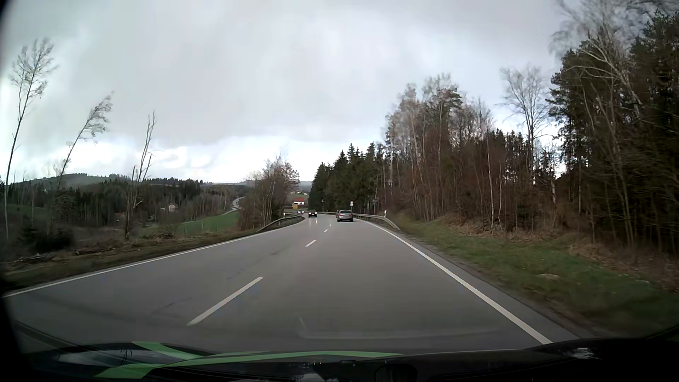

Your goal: Follow the waypoints while adhering to traffic rules and regulations

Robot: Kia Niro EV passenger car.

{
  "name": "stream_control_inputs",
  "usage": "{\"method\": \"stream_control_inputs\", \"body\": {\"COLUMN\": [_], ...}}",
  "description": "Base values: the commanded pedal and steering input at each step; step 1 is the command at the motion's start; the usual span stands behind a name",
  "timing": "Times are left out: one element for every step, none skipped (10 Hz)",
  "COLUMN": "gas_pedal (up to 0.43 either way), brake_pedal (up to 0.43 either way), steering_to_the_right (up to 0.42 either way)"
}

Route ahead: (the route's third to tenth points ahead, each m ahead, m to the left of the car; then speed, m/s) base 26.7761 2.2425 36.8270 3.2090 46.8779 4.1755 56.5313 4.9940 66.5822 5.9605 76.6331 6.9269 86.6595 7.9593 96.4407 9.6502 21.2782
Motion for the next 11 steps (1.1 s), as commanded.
{"method": "stream_control_inputs", "body": {"gas_pedal": [0.047,0.047,0.047,0.059,0.059,0.059,0.059,0.067,0.067,0.067,0.067], "brake_pedal": [0.0,0.0,0.0,0.0,0.0,0.0,0.0,0.0,0.0,0.0,0.0], "steering_to_the_right": [-0.009,-0.009,-0.009,-0.009,-0.009,-0.009,-0.008,-0.008,-0.008,-0.008,-0.008]}}
